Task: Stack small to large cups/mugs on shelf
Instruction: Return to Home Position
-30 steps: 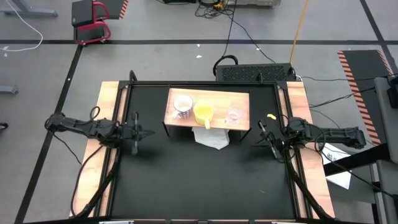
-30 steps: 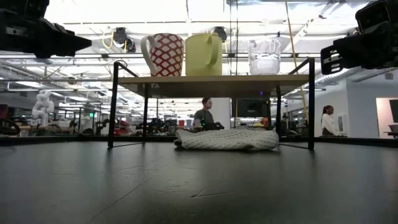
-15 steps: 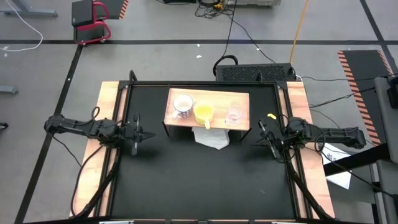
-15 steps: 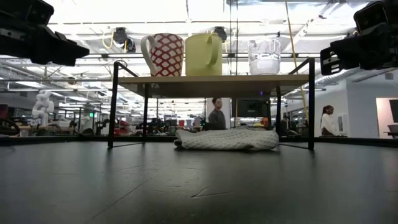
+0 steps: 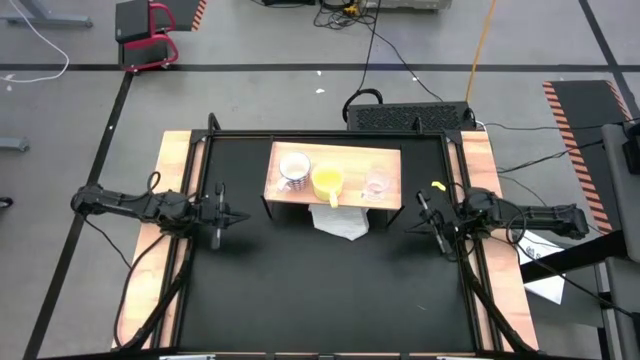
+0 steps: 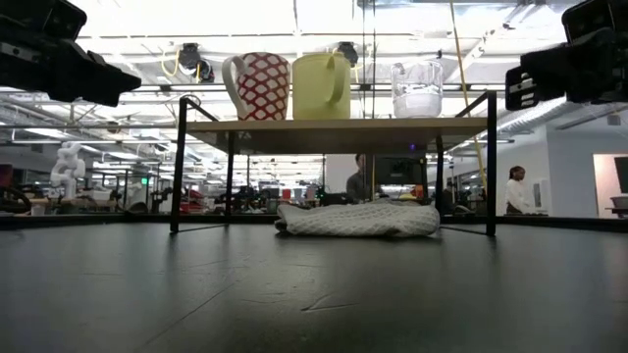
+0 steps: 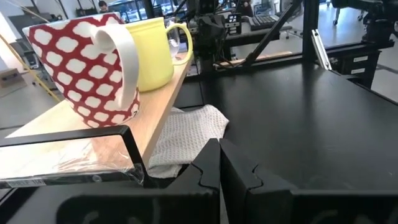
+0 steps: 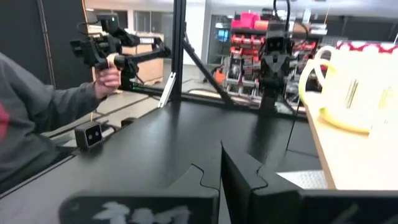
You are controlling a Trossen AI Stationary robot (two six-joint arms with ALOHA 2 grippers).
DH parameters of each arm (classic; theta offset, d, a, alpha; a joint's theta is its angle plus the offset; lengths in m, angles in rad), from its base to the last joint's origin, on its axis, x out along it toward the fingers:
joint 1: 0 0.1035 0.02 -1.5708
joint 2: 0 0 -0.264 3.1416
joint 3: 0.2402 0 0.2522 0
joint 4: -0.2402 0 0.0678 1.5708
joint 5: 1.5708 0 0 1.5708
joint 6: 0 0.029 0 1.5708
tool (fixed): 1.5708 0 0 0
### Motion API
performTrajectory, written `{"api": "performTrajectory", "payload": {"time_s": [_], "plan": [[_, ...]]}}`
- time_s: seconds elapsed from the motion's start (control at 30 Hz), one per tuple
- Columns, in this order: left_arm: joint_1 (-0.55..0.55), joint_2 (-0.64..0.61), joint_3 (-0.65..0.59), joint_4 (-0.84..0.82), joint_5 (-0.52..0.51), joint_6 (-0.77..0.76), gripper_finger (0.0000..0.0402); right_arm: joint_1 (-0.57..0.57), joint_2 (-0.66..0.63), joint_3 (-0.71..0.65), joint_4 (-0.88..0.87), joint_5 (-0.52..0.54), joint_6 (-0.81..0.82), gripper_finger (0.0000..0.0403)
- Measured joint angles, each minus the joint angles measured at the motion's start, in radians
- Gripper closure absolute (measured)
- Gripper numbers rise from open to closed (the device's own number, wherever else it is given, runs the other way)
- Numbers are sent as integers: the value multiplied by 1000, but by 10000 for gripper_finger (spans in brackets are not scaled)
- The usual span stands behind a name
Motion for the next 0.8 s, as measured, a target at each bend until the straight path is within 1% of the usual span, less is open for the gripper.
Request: {"api": "performTrajectory", "payload": {"time_s": [0.8], "plan": [[0, 1, 0, 2, 0, 13, 398, 0, 0, 0, 17, 0, 0, 403]]}}
